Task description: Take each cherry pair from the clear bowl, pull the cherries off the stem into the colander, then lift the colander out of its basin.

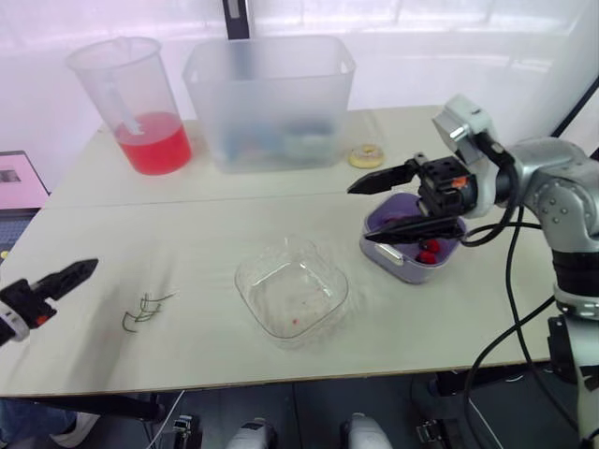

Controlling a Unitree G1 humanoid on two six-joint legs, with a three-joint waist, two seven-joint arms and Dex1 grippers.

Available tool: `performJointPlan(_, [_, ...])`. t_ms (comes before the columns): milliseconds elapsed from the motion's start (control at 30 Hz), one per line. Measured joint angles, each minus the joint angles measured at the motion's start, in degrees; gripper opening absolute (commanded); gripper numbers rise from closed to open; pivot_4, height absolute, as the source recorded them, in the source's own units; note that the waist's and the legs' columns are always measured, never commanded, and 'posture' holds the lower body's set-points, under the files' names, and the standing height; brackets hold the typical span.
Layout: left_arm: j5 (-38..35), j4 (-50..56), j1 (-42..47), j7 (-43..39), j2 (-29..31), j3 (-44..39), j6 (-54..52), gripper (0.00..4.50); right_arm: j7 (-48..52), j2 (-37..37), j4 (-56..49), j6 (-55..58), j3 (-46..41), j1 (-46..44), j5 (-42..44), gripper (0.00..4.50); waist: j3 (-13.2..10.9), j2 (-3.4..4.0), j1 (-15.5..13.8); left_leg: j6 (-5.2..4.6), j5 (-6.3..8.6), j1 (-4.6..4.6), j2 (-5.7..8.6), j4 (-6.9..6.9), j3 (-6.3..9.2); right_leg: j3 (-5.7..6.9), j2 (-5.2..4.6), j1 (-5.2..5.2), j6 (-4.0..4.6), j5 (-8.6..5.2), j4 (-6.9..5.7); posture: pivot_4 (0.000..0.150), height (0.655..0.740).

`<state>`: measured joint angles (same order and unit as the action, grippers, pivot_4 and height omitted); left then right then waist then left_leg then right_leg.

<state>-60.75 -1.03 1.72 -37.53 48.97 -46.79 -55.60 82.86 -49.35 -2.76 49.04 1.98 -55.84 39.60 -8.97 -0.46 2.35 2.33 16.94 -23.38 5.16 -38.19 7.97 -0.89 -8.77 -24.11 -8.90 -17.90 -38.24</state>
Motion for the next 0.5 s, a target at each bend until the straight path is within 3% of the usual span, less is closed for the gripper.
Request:
performJointPlan(233, [-9.1, 17.8, 15.7, -2.3, 2.5, 12.8, -2.9, 4.43, -3.7, -5.4, -0.7, 3.3, -0.4, 1.5, -1.0, 4.50, 0.0, -0.02, 0.0, 0.00, 0.00, 0.00, 0.02, -0.01, -0.02, -0.01, 0.01, 0.02, 0.00, 0.00, 0.00, 0.150, 0.7400])
performJointPlan(500, [-4.1, 22.0, 29.3, -11.9, 3.2, 32.4, 0.3, 4.43, -13.0, -11.3, -10.9, 7.3, -6.1, 11.8, -1.4, 4.50, 0.0, -0.01, 0.2, 0.00, 0.00, 0.01, -0.02, 0.04, -0.18, -0.07, 0.07, -0.09, 0.00, 0.00, -0.06, 0.150, 0.7400])
